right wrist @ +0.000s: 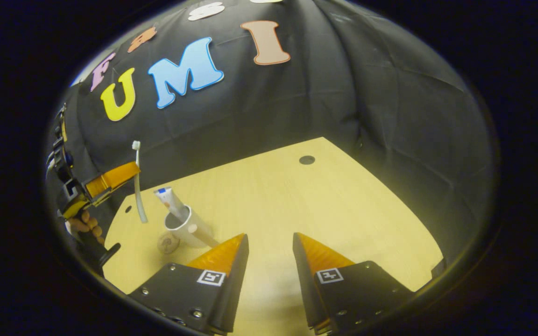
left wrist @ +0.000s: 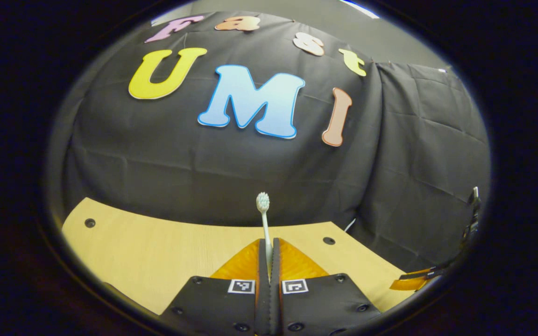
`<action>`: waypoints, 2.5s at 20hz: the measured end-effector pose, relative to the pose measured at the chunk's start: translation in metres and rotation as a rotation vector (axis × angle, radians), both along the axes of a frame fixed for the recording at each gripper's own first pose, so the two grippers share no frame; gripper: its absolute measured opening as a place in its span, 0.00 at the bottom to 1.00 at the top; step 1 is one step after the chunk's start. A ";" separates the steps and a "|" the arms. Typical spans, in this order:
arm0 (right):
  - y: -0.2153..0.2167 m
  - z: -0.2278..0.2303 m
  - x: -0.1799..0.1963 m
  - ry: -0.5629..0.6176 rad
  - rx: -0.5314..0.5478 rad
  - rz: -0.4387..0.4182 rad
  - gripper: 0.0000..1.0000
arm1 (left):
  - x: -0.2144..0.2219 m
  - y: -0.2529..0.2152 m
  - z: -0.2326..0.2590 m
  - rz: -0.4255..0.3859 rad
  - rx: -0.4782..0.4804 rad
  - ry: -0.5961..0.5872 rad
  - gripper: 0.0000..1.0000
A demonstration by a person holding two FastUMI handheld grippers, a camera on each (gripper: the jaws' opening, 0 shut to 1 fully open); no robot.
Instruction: Put the toothbrush and toothpaste on the desktop into the cup, then pick up the cup and place it on the coaster on the desktop.
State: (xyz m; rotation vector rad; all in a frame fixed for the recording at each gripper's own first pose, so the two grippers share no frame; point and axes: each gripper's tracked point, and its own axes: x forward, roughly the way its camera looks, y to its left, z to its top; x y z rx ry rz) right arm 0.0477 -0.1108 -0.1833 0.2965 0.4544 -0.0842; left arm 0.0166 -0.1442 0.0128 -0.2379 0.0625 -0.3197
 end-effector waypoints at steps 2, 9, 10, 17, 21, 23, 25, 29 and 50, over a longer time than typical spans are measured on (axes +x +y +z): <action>-0.011 -0.006 -0.003 0.011 -0.007 0.005 0.56 | 0.012 -0.002 -0.004 0.040 -0.015 -0.010 0.07; -0.042 -0.027 -0.019 0.053 0.000 -0.020 0.57 | 0.016 0.000 -0.015 0.173 0.006 -0.108 0.07; -0.043 -0.031 -0.021 0.058 0.003 -0.022 0.57 | 0.015 -0.003 -0.019 0.184 0.021 -0.123 0.07; -0.039 -0.031 -0.021 0.062 0.011 -0.010 0.56 | 0.007 -0.014 -0.053 0.280 0.095 -0.162 0.07; -0.033 -0.025 -0.015 0.052 0.014 0.002 0.56 | 0.005 -0.015 -0.058 0.302 0.099 -0.168 0.11; -0.029 -0.023 -0.012 0.052 0.018 0.009 0.54 | 0.005 -0.017 -0.057 0.297 0.091 -0.166 0.17; -0.025 -0.023 -0.011 0.054 0.025 0.016 0.54 | 0.002 -0.014 -0.057 0.305 0.100 -0.159 0.19; -0.016 -0.017 -0.006 0.047 0.035 0.038 0.56 | -0.002 -0.013 -0.058 0.299 0.113 -0.145 0.22; 0.125 -0.010 0.070 0.172 -0.273 0.635 0.53 | -0.143 0.119 -0.094 0.388 0.104 0.159 0.24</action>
